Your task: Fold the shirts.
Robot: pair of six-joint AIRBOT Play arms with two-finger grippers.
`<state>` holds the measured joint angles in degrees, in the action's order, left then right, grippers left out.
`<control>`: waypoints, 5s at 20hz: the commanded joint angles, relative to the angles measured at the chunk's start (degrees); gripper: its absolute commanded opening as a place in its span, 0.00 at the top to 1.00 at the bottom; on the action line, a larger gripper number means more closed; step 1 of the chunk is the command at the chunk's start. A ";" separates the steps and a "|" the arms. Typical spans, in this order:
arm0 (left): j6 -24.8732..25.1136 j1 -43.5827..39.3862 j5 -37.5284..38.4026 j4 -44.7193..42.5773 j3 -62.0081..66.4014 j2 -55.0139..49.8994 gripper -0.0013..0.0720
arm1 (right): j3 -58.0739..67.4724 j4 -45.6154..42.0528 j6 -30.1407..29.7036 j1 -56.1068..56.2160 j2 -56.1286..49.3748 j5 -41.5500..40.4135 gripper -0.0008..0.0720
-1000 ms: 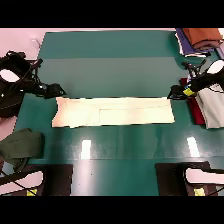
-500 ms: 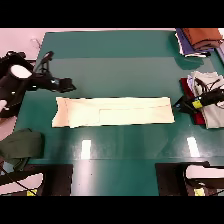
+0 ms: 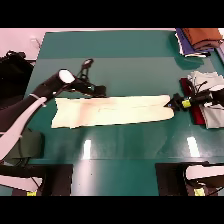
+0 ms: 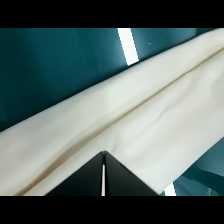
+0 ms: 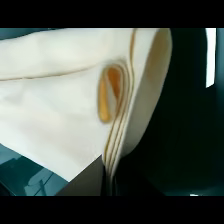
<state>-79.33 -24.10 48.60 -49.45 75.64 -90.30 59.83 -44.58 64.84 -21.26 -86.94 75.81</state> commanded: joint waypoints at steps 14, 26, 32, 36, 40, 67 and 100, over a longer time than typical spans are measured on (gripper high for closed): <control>-4.85 -8.04 0.09 0.87 13.44 -16.24 0.95 | 30.18 5.95 9.31 21.94 14.78 4.61 0.96; -9.81 15.12 13.90 -18.86 24.96 4.94 0.95 | 30.91 17.38 6.01 54.12 2.23 -21.35 0.96; -9.70 22.60 15.28 -21.16 24.96 14.36 0.95 | 38.56 21.62 0.68 62.58 -10.93 -25.35 0.52; -8.68 21.44 16.92 -21.03 24.79 13.99 0.95 | 31.71 13.22 0.92 52.39 -7.52 -19.45 0.52; -7.21 18.40 16.09 -21.09 24.79 13.42 0.95 | 18.32 2.16 5.95 38.03 -2.56 -13.16 0.48; -5.68 5.95 14.10 -18.27 24.79 9.11 0.95 | 35.17 -5.66 9.07 27.04 -12.33 -13.60 0.96; -7.61 2.32 14.10 -17.40 24.79 9.11 0.95 | 43.87 -6.67 11.19 -21.88 6.19 -9.09 0.96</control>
<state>-87.00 -21.78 61.91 -66.78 100.40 -81.14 106.04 -50.96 76.05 -41.82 -82.15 61.49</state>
